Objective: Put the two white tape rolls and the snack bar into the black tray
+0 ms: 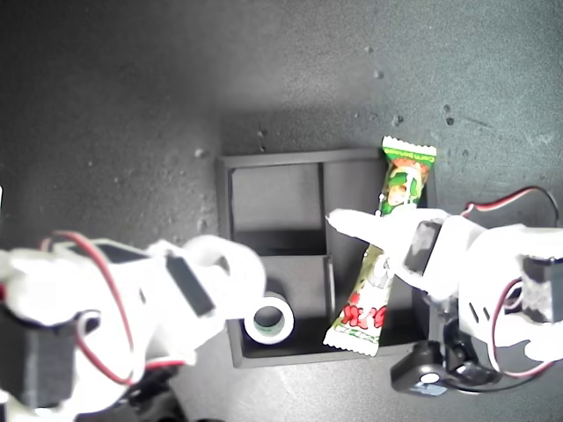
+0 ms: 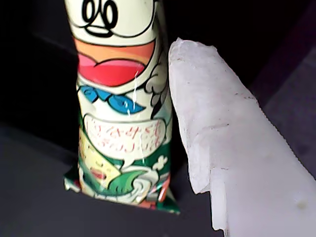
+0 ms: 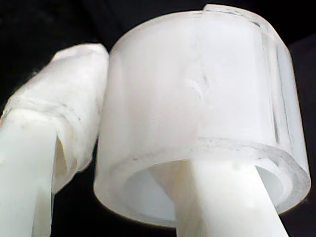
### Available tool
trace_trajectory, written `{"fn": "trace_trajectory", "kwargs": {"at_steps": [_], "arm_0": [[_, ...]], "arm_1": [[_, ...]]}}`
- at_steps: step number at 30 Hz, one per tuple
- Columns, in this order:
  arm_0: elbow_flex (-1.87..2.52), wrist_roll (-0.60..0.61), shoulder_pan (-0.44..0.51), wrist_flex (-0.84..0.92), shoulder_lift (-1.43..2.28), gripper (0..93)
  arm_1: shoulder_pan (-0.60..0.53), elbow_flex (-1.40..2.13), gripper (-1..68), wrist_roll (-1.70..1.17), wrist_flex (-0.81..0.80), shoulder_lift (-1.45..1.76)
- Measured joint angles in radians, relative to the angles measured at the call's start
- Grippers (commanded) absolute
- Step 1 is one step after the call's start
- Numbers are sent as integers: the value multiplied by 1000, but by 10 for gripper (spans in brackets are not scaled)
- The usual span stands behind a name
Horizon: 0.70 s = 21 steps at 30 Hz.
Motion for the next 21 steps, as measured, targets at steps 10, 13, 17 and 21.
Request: {"fn": "trace_trajectory", "kwargs": {"at_steps": [10, 13, 17, 21], "arm_0": [[-40, -5, -61, 0, -212, 0], [-101, 5, -78, 0, -290, 0], [-199, 14, -91, 0, -377, 0], [-236, 15, -81, 0, -417, 98]], "arm_1": [[-5, -262, 358, 0, 235, 14], [-5, -267, 346, 40, 239, 20], [3, -281, 241, 109, 239, 21], [31, -281, 165, 242, 239, 21]]}}
